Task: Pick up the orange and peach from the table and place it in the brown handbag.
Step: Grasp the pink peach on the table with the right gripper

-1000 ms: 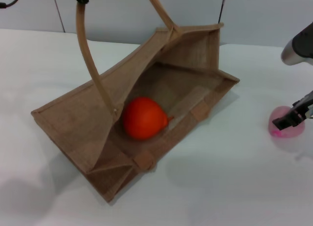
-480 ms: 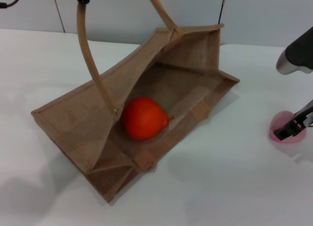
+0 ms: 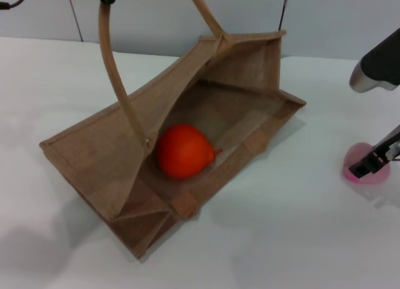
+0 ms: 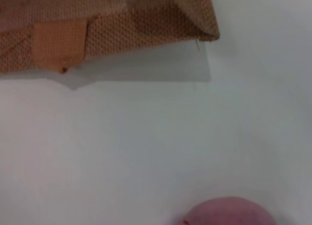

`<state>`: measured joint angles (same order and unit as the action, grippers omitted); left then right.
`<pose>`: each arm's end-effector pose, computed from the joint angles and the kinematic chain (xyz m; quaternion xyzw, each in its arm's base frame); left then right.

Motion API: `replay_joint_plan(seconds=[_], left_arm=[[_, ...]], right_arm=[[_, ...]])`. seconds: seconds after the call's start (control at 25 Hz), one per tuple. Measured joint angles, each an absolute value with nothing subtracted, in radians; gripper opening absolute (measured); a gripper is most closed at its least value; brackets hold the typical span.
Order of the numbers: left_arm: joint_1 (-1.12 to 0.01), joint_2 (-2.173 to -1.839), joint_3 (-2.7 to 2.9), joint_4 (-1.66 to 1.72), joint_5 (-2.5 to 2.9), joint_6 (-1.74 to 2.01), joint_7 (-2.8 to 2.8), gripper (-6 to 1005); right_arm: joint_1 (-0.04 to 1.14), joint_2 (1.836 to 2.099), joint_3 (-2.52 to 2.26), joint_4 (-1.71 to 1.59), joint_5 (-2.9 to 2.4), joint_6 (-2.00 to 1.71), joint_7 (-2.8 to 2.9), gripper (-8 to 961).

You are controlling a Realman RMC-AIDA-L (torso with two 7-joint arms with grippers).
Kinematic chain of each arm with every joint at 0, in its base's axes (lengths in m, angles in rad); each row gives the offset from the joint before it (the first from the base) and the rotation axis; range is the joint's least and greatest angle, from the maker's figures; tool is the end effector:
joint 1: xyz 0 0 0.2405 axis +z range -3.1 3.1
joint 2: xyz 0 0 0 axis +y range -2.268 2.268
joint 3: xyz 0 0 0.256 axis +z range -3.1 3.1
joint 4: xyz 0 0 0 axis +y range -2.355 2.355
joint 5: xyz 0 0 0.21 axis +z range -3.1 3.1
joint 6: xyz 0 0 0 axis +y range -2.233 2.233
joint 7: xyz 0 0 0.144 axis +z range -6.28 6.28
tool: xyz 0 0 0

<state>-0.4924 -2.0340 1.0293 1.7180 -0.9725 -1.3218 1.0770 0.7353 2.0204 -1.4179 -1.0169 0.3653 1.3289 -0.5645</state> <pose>-0.1163 0.3772 0.1363 -0.9170 -0.0635 -0.0992 0.3812 0.2246 0.3990 -0.0003 -0.8759 0.3177 -0.2642 0.2493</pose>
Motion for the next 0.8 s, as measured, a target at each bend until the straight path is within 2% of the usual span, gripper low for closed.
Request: replay_joint_plan(seconds=[0.32,0.8], left_arm=[[-0.492,-2.034,1.027,1.718,-0.973,-1.321,1.079,122],[-0.488,-2.034,1.026,1.716,-0.973,-1.321,1.082,123]], right_arm=[[0.741,2.02,-1.425,-1.022,0.365,1.326,-0.564,591],[0.734,2.021,-1.428,-1.074,0.367,1.337,-0.563,532]])
